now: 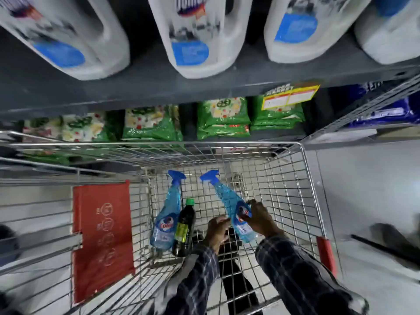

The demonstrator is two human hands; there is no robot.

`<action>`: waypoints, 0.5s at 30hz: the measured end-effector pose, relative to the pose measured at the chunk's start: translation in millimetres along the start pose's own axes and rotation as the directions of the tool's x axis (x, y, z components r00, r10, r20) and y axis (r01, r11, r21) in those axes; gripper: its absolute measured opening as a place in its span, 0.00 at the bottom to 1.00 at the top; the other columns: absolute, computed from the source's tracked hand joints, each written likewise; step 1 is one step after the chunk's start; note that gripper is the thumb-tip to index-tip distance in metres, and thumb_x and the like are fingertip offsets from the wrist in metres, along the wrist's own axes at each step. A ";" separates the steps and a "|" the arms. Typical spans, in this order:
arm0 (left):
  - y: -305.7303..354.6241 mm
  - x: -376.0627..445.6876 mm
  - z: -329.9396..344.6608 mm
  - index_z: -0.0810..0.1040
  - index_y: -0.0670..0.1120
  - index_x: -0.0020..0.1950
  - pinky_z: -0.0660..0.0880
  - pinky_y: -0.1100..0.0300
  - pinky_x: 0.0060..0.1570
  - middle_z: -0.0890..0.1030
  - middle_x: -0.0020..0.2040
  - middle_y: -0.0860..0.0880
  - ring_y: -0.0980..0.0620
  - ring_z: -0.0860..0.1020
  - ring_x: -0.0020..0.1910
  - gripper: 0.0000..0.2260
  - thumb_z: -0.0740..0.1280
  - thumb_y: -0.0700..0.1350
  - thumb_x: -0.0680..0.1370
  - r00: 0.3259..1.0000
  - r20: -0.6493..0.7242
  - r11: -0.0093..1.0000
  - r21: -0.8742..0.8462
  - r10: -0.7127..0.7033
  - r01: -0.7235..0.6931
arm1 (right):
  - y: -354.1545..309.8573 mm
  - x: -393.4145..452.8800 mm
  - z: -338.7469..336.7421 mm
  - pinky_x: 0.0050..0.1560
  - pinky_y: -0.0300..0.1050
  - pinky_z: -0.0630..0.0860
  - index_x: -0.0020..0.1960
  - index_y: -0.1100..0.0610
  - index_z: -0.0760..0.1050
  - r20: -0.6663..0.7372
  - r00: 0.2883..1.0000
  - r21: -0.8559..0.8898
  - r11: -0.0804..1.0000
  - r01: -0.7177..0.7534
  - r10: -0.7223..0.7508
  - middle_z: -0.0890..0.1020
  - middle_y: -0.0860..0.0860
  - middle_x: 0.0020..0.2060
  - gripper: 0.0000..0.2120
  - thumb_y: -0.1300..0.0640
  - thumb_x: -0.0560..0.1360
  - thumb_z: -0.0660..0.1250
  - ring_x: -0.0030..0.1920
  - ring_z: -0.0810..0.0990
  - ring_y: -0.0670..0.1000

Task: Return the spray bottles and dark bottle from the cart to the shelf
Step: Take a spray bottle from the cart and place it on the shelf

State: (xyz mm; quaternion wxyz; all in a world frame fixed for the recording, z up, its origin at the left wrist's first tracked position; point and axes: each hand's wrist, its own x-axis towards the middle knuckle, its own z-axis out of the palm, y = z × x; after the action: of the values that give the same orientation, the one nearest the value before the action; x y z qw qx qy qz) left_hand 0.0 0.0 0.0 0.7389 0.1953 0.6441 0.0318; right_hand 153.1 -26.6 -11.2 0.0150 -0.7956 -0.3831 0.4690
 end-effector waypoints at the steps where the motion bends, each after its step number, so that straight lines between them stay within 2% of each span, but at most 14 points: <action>1: -0.4 7.5 5.0 0.77 0.38 0.59 0.69 0.59 0.41 0.78 0.52 0.41 0.46 0.76 0.45 0.15 0.71 0.38 0.73 1.000 0.002 0.999 -0.035 -0.009 0.009 | 2.1 5.3 0.9 0.60 0.52 0.74 0.66 0.62 0.72 0.016 1.000 0.006 1.000 -0.015 0.014 0.77 0.63 0.59 0.25 0.47 0.76 0.69 0.62 0.77 0.62; 2: -0.2 12.9 8.3 0.77 0.37 0.59 0.70 0.58 0.43 0.78 0.51 0.40 0.45 0.77 0.45 0.14 0.70 0.36 0.74 0.999 -0.012 0.998 -0.055 -0.033 0.032 | 2.1 8.6 -0.1 0.59 0.49 0.72 0.65 0.61 0.72 0.035 0.999 0.013 1.000 -0.024 0.024 0.77 0.62 0.60 0.25 0.47 0.75 0.70 0.62 0.76 0.60; 4: -0.9 24.2 13.9 0.76 0.33 0.62 0.77 0.52 0.49 0.80 0.54 0.36 0.42 0.79 0.50 0.15 0.70 0.34 0.76 0.998 -0.048 0.999 -0.041 -0.031 0.029 | 6.5 15.1 -2.0 0.50 0.43 0.71 0.62 0.61 0.75 0.055 0.998 0.037 0.999 -0.027 0.025 0.79 0.60 0.59 0.23 0.50 0.73 0.73 0.59 0.75 0.57; 6: -2.9 27.4 14.7 0.76 0.31 0.61 0.81 0.49 0.51 0.81 0.58 0.32 0.42 0.81 0.49 0.15 0.70 0.33 0.76 0.997 -0.078 1.000 -0.026 -0.006 0.004 | 11.8 17.7 0.3 0.44 0.40 0.69 0.59 0.60 0.75 0.061 0.997 0.066 0.997 -0.050 0.046 0.81 0.59 0.57 0.23 0.50 0.71 0.75 0.56 0.78 0.56; 8: -3.8 24.8 14.3 0.76 0.28 0.61 0.82 0.51 0.48 0.80 0.60 0.31 0.44 0.82 0.46 0.14 0.69 0.32 0.76 0.997 -0.077 1.000 -0.012 0.015 -0.016 | 13.0 15.8 -1.4 0.46 0.41 0.69 0.59 0.61 0.74 0.087 0.996 0.063 0.997 -0.036 0.031 0.82 0.59 0.56 0.23 0.50 0.71 0.75 0.57 0.80 0.58; 10: -3.8 15.6 12.7 0.76 0.26 0.60 0.80 0.45 0.56 0.79 0.60 0.29 0.38 0.82 0.52 0.14 0.69 0.31 0.76 0.996 -0.053 0.997 0.051 0.066 -0.063 | 11.1 8.8 -7.1 0.49 0.46 0.75 0.60 0.62 0.72 0.117 0.993 0.077 0.997 -0.023 0.014 0.82 0.59 0.56 0.24 0.50 0.71 0.75 0.58 0.80 0.59; 11: -4.4 6.6 9.6 0.76 0.25 0.59 0.80 0.44 0.56 0.79 0.60 0.28 0.36 0.82 0.53 0.14 0.70 0.31 0.75 0.994 -0.039 0.992 0.074 0.103 -0.100 | 9.3 1.6 -11.0 0.52 0.49 0.77 0.60 0.62 0.71 0.126 0.992 0.090 0.996 -0.003 -0.008 0.82 0.59 0.56 0.24 0.51 0.72 0.75 0.57 0.81 0.59; 12: -5.8 -2.3 6.4 0.77 0.25 0.58 0.83 0.48 0.51 0.80 0.59 0.28 0.38 0.84 0.50 0.14 0.70 0.31 0.75 0.988 -0.037 0.984 0.094 0.152 -0.148 | 6.1 -7.5 -15.3 0.53 0.50 0.78 0.59 0.63 0.70 0.130 0.991 0.102 0.995 0.022 -0.036 0.82 0.59 0.56 0.24 0.51 0.72 0.75 0.57 0.81 0.58; 13: -5.7 -11.4 1.9 0.77 0.25 0.56 0.84 0.57 0.42 0.81 0.57 0.30 0.44 0.85 0.43 0.13 0.71 0.31 0.74 0.978 -0.045 0.973 0.117 0.203 -0.197 | 3.0 -16.2 -19.3 0.53 0.48 0.78 0.59 0.62 0.70 0.122 0.990 0.119 0.992 0.051 -0.066 0.82 0.59 0.56 0.24 0.51 0.72 0.75 0.57 0.81 0.57; 14: -3.2 -26.4 -3.0 0.78 0.26 0.55 0.82 0.66 0.35 0.82 0.54 0.32 0.53 0.85 0.36 0.13 0.72 0.31 0.73 0.966 -0.045 0.958 0.150 0.254 -0.245 | -3.3 -30.8 -25.5 0.51 0.46 0.77 0.58 0.62 0.70 0.105 0.990 0.140 0.987 0.076 -0.091 0.82 0.58 0.55 0.23 0.51 0.72 0.75 0.56 0.82 0.57; 15: 0.8 -37.3 -6.1 0.79 0.26 0.54 0.79 0.70 0.31 0.82 0.52 0.34 0.60 0.83 0.32 0.12 0.72 0.31 0.73 0.954 -0.037 0.942 0.172 0.298 -0.288 | -8.1 -40.6 -29.8 0.49 0.44 0.76 0.58 0.62 0.70 0.079 0.990 0.156 0.982 0.105 -0.119 0.83 0.57 0.54 0.23 0.51 0.71 0.76 0.54 0.82 0.56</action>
State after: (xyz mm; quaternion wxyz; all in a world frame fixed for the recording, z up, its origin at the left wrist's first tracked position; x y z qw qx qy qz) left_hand -12.0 -8.9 34.8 0.6868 0.3482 0.6310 0.0941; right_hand 160.0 -36.2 38.5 0.0849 -0.7479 -0.3909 0.5298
